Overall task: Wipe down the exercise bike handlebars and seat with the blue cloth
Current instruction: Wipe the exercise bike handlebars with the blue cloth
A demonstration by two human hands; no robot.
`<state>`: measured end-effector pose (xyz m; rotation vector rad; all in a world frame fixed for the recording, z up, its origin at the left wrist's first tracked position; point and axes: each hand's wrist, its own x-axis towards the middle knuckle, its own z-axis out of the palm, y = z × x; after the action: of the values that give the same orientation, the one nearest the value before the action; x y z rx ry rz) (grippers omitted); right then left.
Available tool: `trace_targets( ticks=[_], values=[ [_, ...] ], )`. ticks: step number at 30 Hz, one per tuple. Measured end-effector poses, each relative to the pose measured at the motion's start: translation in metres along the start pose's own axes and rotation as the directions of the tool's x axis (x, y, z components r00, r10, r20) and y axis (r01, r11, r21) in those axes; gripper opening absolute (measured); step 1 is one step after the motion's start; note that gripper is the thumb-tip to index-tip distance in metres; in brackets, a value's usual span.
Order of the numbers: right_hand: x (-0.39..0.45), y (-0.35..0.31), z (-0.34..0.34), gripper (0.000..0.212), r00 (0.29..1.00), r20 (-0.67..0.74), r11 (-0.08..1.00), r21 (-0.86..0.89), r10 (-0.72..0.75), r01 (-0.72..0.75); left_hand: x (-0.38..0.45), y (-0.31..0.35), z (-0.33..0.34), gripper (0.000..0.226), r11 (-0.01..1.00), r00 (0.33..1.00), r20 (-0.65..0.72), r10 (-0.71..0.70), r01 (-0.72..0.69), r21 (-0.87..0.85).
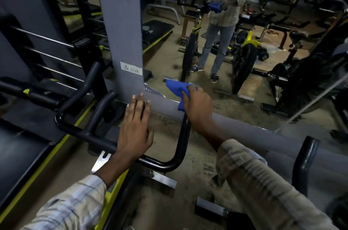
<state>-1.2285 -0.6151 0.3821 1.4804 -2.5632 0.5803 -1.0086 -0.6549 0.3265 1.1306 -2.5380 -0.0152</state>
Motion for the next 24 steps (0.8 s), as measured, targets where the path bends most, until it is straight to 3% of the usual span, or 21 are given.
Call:
trace_targets(
  ticks=[3,7,10,12,14,16,18,20,24],
  values=[
    [0.005,0.005,-0.015,0.041,1.0,-0.025,0.999,-0.038,-0.001,0.0,-0.001,0.002,-0.001,0.102,1.0,1.0,-0.004,-0.009,0.009,-0.004],
    [-0.005,0.019,-0.026,0.04,0.966,-0.253,0.999,0.015,0.052,-0.05,0.001,0.004,-0.001,0.102,1.0,1.0,-0.02,-0.016,0.016,0.003],
    [-0.035,0.02,-0.009,0.046,0.972,-0.146,0.944,0.303,0.182,-0.131,0.0,0.007,0.0,0.104,1.0,0.999,-0.024,-0.021,0.021,0.016],
    [-0.058,0.01,0.009,0.055,0.973,-0.049,0.818,0.552,0.223,-0.16,-0.001,0.007,0.001,0.105,1.0,0.999,-0.038,-0.012,0.012,0.014],
    [-0.068,-0.002,0.024,0.073,0.958,-0.037,0.712,0.678,0.285,-0.185,-0.001,0.007,0.002,0.103,1.0,0.999,-0.042,-0.007,0.007,0.015],
    [-0.057,-0.009,0.028,0.086,0.93,-0.019,0.694,0.672,0.366,-0.26,-0.001,0.008,0.001,0.1,1.0,0.999,-0.042,0.0,0.001,0.02],
    [-0.037,-0.01,0.026,0.09,0.916,-0.006,0.749,0.578,0.401,-0.324,-0.001,0.009,0.0,0.097,1.0,1.0,-0.028,0.001,0.0,0.027],
    [-0.022,-0.009,0.025,0.084,0.929,0.007,0.821,0.466,0.369,-0.329,-0.001,0.009,0.0,0.095,0.999,1.0,-0.018,0.003,-0.002,0.039],
    [-0.029,-0.019,0.033,0.088,0.931,-0.06,0.866,0.392,0.361,-0.311,-0.001,0.008,0.001,0.095,0.998,1.0,-0.019,0.01,-0.009,0.057]
  ],
)
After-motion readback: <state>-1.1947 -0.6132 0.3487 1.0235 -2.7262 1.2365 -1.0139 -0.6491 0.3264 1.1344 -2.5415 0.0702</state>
